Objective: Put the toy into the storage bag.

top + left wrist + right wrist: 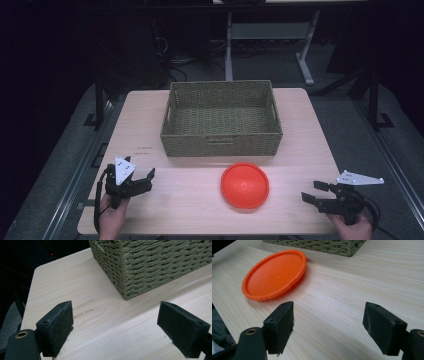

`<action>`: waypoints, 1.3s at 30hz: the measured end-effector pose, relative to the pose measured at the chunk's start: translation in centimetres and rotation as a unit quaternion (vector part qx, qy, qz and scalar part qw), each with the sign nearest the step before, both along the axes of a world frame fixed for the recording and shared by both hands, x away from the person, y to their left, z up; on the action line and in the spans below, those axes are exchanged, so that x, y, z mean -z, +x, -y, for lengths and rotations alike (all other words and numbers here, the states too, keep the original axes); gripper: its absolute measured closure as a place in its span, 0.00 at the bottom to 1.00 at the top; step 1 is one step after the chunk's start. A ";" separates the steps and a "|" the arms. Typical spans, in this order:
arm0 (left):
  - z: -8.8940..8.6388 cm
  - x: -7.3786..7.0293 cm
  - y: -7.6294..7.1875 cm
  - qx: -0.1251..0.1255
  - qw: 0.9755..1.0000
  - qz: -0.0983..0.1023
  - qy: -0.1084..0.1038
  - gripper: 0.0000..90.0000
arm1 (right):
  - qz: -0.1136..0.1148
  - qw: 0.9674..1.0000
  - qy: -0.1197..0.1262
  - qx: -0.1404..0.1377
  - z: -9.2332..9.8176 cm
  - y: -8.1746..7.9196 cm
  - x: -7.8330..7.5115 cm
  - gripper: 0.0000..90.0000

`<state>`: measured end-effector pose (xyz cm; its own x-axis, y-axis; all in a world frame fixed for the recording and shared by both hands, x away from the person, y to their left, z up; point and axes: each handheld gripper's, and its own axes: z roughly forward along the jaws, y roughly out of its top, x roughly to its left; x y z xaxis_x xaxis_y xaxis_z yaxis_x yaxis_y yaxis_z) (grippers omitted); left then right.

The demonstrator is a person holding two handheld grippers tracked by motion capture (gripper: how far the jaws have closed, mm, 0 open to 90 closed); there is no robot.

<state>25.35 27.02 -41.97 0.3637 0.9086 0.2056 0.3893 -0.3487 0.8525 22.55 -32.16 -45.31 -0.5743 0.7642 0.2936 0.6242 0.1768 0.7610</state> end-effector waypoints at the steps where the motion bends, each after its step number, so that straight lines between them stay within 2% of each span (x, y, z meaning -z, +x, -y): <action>1: 0.0 0.0 0.0 0.000 1.000 0.001 -0.001 0.14 | 0.002 1.000 0.000 -0.003 -0.1 0.1 0.0 0.26; 9: 0.1 0.0 -0.2 0.005 1.000 0.002 0.003 0.14 | -0.015 1.000 -0.003 -0.017 -0.4 1.0 0.1 0.24; 11: 0.1 0.0 -0.2 0.007 1.000 0.002 0.003 0.14 | -0.020 0.999 -0.012 -0.023 -0.7 1.1 0.0 0.23; 19: 0.3 -0.1 -0.4 0.015 1.000 0.005 0.007 0.14 | -0.013 0.999 -0.025 -0.041 -2.1 1.8 -1.4 0.21; 24: 0.4 -0.1 -0.4 0.015 1.000 0.007 0.006 0.14 | -0.018 0.998 -0.029 -0.057 -3.1 2.2 -2.1 0.19; 27: 0.3 0.0 -0.3 0.013 1.000 0.006 0.005 0.14 | -0.025 0.998 -0.023 -0.061 -3.2 2.7 -2.4 0.19; 32: 0.2 -0.1 -0.3 0.012 1.000 0.005 0.006 0.14 | -0.023 0.998 -0.025 -0.059 -4.1 3.3 -2.6 0.19; 35: 0.2 0.0 -0.2 0.011 1.000 0.004 0.004 0.14 | -0.023 0.997 -0.035 -0.069 -5.0 3.6 -2.5 0.19; 39: 0.3 0.0 -0.3 0.012 1.000 0.004 0.005 0.14 | -0.025 0.996 -0.038 -0.081 -5.8 3.9 -2.6 0.19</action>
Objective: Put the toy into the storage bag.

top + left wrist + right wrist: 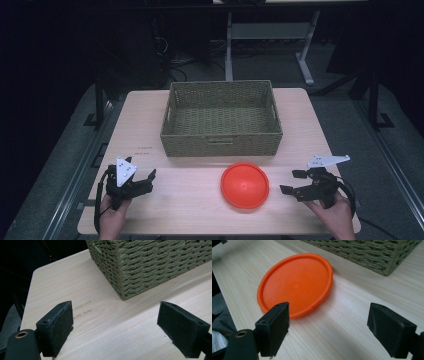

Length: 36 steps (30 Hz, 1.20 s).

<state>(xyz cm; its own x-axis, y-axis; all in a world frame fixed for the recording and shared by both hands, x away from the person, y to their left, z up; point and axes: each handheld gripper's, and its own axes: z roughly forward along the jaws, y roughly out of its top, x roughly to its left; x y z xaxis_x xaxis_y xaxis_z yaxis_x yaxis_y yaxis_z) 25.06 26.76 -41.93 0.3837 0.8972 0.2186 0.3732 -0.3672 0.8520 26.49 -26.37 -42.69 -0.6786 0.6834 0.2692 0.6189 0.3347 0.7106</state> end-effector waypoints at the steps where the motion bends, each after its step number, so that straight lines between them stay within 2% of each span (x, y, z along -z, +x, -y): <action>1: 0.0 0.0 0.0 0.001 1.000 0.000 0.000 0.14 | 0.000 1.000 -0.002 -0.003 -0.2 0.1 0.0 0.19; 4: -0.1 0.0 0.0 0.000 1.000 0.000 0.001 0.14 | 0.000 1.000 -0.010 -0.004 -0.8 0.4 -0.2 0.19; 10: -0.1 0.0 0.1 -0.002 1.000 -0.001 -0.002 0.14 | -0.006 1.000 -0.008 -0.011 -1.6 1.1 -0.5 0.19; 15: 0.0 0.0 0.1 0.000 1.000 0.001 0.000 0.14 | -0.002 1.000 -0.014 -0.018 -2.2 1.6 -0.8 0.19; 17: 0.1 0.1 0.1 0.000 1.000 0.000 -0.002 0.14 | -0.008 1.000 -0.010 -0.021 -2.4 1.9 -0.9 0.19; 21: 0.1 0.0 0.0 0.004 1.000 -0.001 0.004 0.14 | -0.020 0.999 -0.024 -0.027 -3.3 2.3 -0.9 0.19; 25: 0.2 0.0 0.1 0.004 1.000 -0.001 0.003 0.14 | -0.021 0.998 -0.037 -0.037 -4.0 2.8 -0.9 0.19; 29: 0.2 0.0 0.1 0.003 1.000 0.000 0.003 0.14 | -0.026 0.998 -0.040 -0.044 -4.7 3.3 -0.8 0.19; 31: 0.2 0.0 0.0 0.003 1.000 0.001 0.002 0.14 | -0.030 0.998 -0.031 -0.051 -4.9 3.5 -0.7 0.21; 36: 0.2 0.0 0.0 0.004 1.000 0.001 0.002 0.14 | -0.041 0.997 -0.035 -0.051 -5.2 4.1 -0.3 0.22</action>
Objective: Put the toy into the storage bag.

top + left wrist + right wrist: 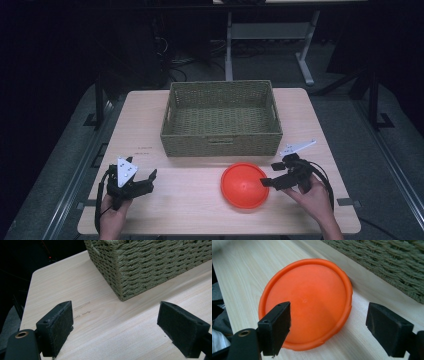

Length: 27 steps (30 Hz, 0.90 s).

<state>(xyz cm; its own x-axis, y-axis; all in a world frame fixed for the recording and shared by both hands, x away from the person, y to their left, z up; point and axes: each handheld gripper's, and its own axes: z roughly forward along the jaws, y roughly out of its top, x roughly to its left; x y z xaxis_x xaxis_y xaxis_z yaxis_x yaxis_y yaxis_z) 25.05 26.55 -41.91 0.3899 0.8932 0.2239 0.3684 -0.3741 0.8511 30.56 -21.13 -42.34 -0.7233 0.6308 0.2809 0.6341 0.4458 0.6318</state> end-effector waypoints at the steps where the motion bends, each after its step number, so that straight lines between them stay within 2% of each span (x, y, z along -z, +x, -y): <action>1: 0.0 0.0 0.0 0.000 1.000 0.000 0.000 0.14 | -0.004 1.000 -0.002 0.001 -0.1 0.2 0.2 0.22; 9: 0.0 0.0 0.0 0.000 1.000 0.000 0.000 0.14 | -0.020 0.999 -0.025 0.012 -0.6 1.0 1.1 0.25; 12: 0.0 0.0 0.0 0.000 1.000 -0.001 0.001 0.14 | -0.022 0.999 -0.025 0.009 -0.7 1.2 1.4 0.28; 13: 0.1 0.0 0.0 0.002 1.000 -0.001 0.002 0.14 | -0.030 0.999 -0.024 0.003 -1.0 1.3 1.6 0.30; 16: 0.1 0.0 0.0 0.002 1.000 -0.001 0.004 0.14 | -0.032 0.999 -0.032 0.000 -1.4 1.3 1.9 0.31; 27: 0.0 0.0 0.0 0.002 1.000 -0.001 0.000 0.14 | -0.043 0.998 -0.037 0.002 -1.6 1.7 2.6 0.34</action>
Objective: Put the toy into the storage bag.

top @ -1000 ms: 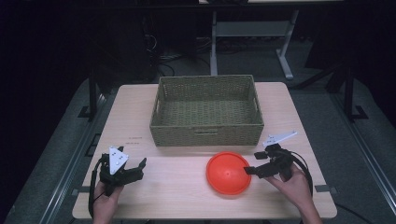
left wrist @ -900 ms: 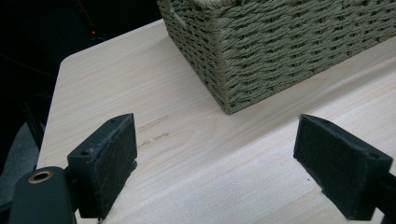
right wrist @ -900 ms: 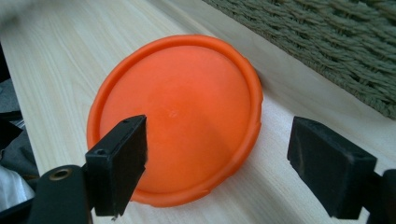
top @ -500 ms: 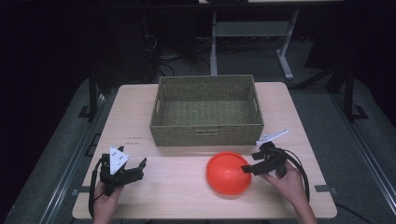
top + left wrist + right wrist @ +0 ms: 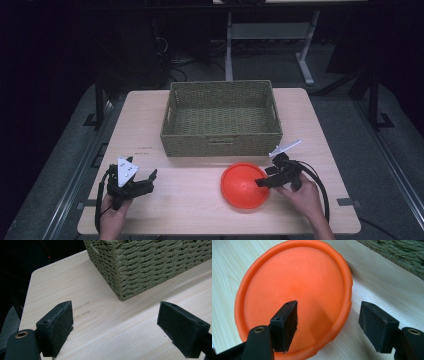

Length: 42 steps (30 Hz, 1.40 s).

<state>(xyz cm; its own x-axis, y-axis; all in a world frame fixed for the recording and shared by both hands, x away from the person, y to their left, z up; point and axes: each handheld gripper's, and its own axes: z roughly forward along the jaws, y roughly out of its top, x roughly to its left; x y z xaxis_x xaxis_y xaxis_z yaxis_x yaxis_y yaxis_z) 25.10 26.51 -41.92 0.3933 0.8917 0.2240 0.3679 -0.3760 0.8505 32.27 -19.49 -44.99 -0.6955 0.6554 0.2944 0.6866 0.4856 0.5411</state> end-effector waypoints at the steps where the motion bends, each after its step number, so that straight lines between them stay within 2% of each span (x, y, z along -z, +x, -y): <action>1: 0.0 0.0 0.0 0.000 1.000 0.000 0.001 0.14 | -0.001 1.000 0.001 0.001 0.0 0.0 0.0 0.35; 10: 0.0 0.0 0.0 0.002 1.000 0.000 0.002 0.14 | -0.014 1.000 -0.002 -0.006 -0.2 0.1 0.5 0.37; 16: -0.1 -0.1 -0.1 0.001 1.000 0.001 0.002 0.14 | -0.014 1.000 -0.001 -0.007 -0.3 0.1 0.7 0.41; 21: 0.0 -0.1 -0.1 0.002 1.000 0.002 0.002 0.14 | -0.009 1.000 0.006 -0.008 -0.2 0.1 0.8 0.49; 24: 0.0 -0.1 -0.1 0.003 1.000 0.004 0.002 0.14 | -0.008 1.000 0.015 0.006 0.1 0.0 0.9 0.57; 26: 0.0 -0.1 -0.1 0.002 1.000 0.002 0.003 0.14 | -0.004 1.000 0.011 0.007 0.2 -0.1 0.9 0.62; 31: 0.0 0.0 -0.1 0.003 1.000 0.004 0.003 0.14 | 0.003 1.000 0.010 0.014 0.3 -0.3 0.6 0.70; 34: 0.0 -0.1 -0.1 0.003 1.000 0.002 0.003 0.14 | 0.004 1.000 0.019 0.018 0.4 -0.4 0.2 0.73; 41: 0.0 0.0 0.0 0.002 1.000 0.001 0.004 0.14 | 0.003 1.000 0.026 0.007 0.5 -0.4 -0.6 0.81; 42: 0.0 0.0 -0.1 0.002 1.000 0.003 0.003 0.14 | 0.002 1.000 0.030 0.001 0.6 -0.2 -1.0 0.85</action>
